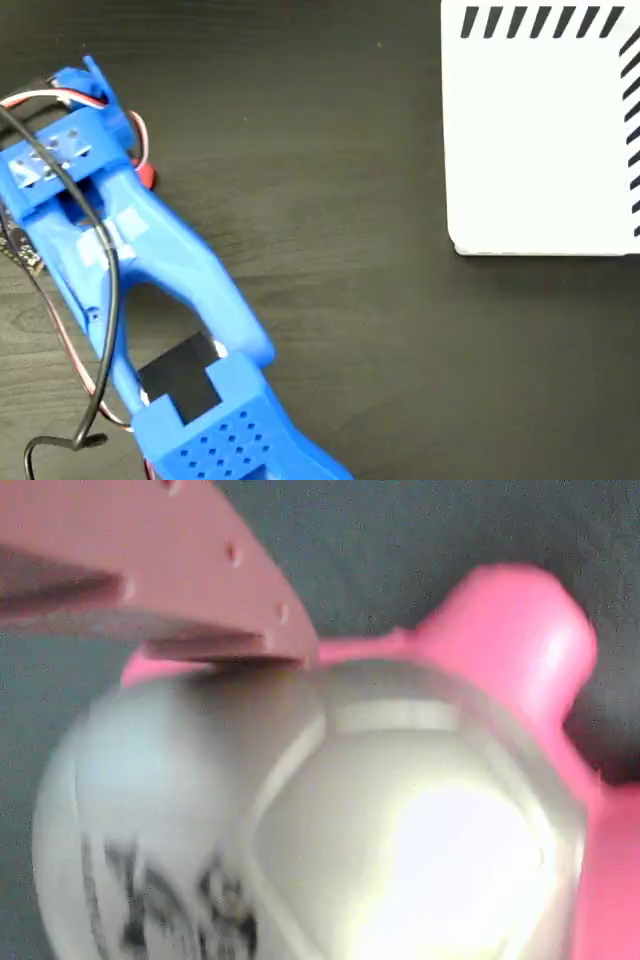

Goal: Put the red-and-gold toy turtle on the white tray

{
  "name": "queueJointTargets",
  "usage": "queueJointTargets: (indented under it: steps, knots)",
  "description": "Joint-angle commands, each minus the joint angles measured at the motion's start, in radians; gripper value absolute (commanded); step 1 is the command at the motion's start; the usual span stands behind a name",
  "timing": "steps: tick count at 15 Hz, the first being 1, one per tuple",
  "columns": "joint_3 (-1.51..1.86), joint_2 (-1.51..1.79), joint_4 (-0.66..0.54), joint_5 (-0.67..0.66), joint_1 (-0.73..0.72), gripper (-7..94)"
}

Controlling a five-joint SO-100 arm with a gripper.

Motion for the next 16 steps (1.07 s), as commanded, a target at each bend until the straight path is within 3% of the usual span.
queueJointTargets:
  steps: [1,4,10,13,16]
  knots:
    - [-0.048,0.025,0.0,-0.003,-0.005,0]
    - [-0.064,0.031,0.017,0.005,0.002,0]
    - [-0.184,0.167,0.173,0.011,-0.002,0]
    - [-0.183,0.176,0.173,0.021,0.005,0]
    - [-0.147,0.321,0.1,0.146,0.057,0]
